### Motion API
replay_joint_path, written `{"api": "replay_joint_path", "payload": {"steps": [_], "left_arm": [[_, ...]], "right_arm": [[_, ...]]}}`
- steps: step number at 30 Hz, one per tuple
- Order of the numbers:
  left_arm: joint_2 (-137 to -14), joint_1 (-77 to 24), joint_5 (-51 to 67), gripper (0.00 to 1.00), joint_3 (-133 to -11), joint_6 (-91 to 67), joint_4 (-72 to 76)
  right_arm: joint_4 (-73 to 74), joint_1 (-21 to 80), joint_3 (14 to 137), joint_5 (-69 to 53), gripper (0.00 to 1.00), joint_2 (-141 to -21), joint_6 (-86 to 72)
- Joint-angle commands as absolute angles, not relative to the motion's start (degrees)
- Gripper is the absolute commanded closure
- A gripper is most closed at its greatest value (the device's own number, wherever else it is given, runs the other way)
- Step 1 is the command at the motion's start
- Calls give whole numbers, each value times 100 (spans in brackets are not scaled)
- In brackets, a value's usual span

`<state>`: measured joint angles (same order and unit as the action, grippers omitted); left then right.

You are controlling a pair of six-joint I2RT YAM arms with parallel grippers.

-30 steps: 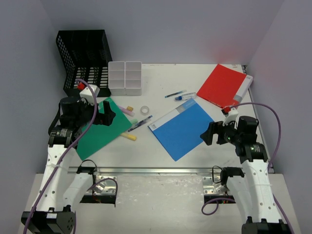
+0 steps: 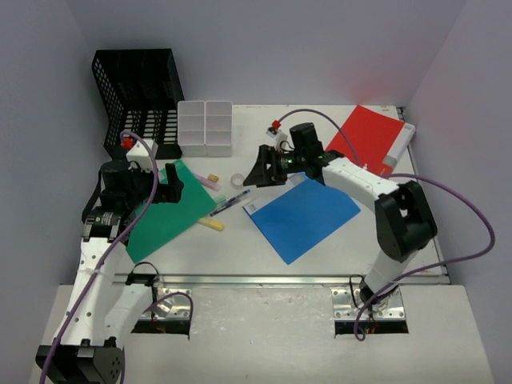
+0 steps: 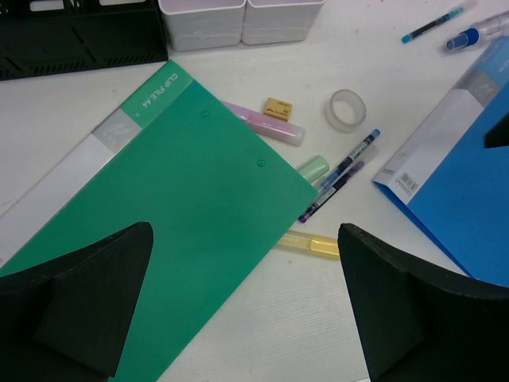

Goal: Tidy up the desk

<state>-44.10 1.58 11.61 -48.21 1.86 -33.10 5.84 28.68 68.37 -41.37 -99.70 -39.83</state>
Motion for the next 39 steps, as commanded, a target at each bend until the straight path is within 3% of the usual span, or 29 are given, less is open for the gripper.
{"api": "replay_joint_path", "payload": {"steps": [1,21,39], "left_arm": [[-4454,220,1064,0,-4784,99,-2987],[-4508,264,949,0,-4649,97,-2892],[-4499,272,932,0,-4597,97,-2839]], "right_arm": [[-437,3301,7559,-3903,29,-10624,-4336],[-1134,3902,10042,-3796,51,-13742,-4614],[-1461,4078,10368,-4114,51,-14689,-5054]]}}
